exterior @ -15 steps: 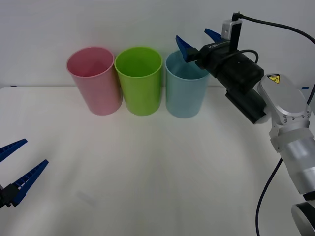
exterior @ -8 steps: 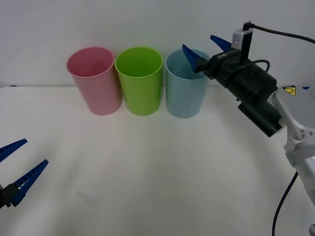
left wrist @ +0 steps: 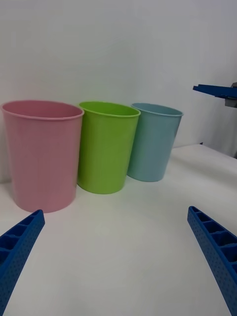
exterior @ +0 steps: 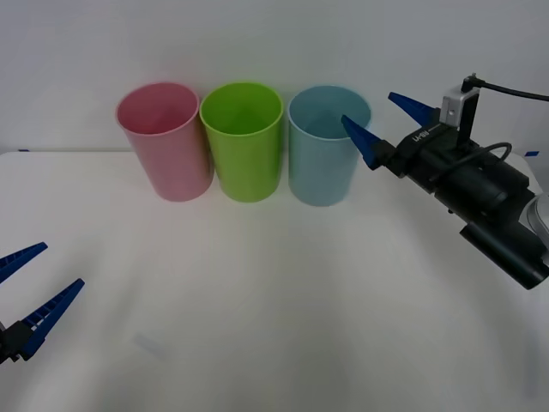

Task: Grasp the object on the table and drop it into the matching bin: aluminum can to the light blue bin, PET bottle to the pink bin.

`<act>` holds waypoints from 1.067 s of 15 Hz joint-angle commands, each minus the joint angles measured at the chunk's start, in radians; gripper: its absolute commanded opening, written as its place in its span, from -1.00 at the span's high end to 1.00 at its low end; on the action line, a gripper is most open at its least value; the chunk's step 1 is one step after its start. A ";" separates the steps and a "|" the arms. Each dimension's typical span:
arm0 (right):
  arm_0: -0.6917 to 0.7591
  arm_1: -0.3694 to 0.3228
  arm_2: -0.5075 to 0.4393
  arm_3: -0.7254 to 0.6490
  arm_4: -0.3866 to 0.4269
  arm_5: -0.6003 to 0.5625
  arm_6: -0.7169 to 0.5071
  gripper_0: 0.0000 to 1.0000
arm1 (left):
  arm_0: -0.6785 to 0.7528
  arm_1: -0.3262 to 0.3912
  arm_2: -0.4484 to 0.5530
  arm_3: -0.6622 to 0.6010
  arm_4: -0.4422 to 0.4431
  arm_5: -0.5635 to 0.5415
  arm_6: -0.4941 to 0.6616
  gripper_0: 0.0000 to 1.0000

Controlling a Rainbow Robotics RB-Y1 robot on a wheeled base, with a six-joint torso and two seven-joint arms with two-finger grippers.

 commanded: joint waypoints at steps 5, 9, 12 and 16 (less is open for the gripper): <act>0.205 -0.047 -0.098 -0.107 -0.038 -0.158 0.044 -1.00 | 0.000 0.000 0.000 0.000 0.000 0.000 0.000 -1.00; 0.295 -0.038 -0.172 -0.107 -0.038 -0.286 0.087 -1.00 | 0.000 0.000 0.000 0.000 0.000 0.000 0.000 -1.00; 0.380 -0.021 -0.226 -0.107 -0.040 -0.356 0.202 -1.00 | 0.000 0.000 0.000 0.000 0.000 0.000 0.000 -1.00; 0.484 0.012 -0.299 -0.107 -0.040 -0.468 0.281 -1.00 | 0.000 0.000 0.000 0.000 0.000 0.000 0.000 -1.00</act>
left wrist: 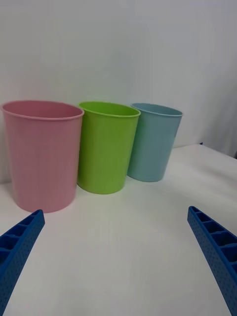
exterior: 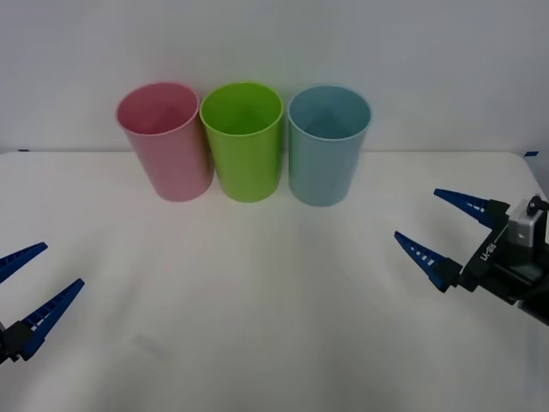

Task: Grasp the object on the table and drop it into the matching bin: aluminum can to the light blue bin, PET bottle to the pink bin.

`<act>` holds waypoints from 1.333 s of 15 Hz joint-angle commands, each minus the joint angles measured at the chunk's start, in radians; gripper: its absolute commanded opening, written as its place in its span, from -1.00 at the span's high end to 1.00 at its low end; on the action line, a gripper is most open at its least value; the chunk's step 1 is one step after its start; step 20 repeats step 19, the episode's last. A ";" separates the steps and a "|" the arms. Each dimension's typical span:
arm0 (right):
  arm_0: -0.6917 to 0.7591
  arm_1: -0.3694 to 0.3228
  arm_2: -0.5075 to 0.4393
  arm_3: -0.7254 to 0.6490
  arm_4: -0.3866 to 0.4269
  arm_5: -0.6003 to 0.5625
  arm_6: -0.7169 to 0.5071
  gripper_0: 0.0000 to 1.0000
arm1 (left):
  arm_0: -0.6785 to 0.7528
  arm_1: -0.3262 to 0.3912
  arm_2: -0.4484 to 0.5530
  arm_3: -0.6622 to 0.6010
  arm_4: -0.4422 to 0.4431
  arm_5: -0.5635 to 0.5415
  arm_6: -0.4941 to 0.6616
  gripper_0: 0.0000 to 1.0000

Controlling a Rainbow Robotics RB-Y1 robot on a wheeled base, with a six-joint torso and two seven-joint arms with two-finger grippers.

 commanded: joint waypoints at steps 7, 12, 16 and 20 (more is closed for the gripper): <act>0.181 0.041 -0.119 0.000 -0.006 -0.156 0.049 -1.00 | 0.000 0.000 0.000 0.000 0.000 0.000 0.000 -1.00; 0.262 0.041 -0.168 0.000 -0.034 -0.190 0.050 -1.00 | 0.000 0.000 0.000 0.000 0.000 0.000 0.000 -1.00; 0.290 0.041 -0.176 0.002 -0.038 -0.194 0.050 -1.00 | 0.000 0.000 0.000 0.000 0.000 0.000 0.000 -1.00; 0.290 0.041 -0.175 0.000 -0.038 -0.194 0.046 -1.00 | 0.000 0.000 0.000 0.000 0.000 0.000 0.000 -1.00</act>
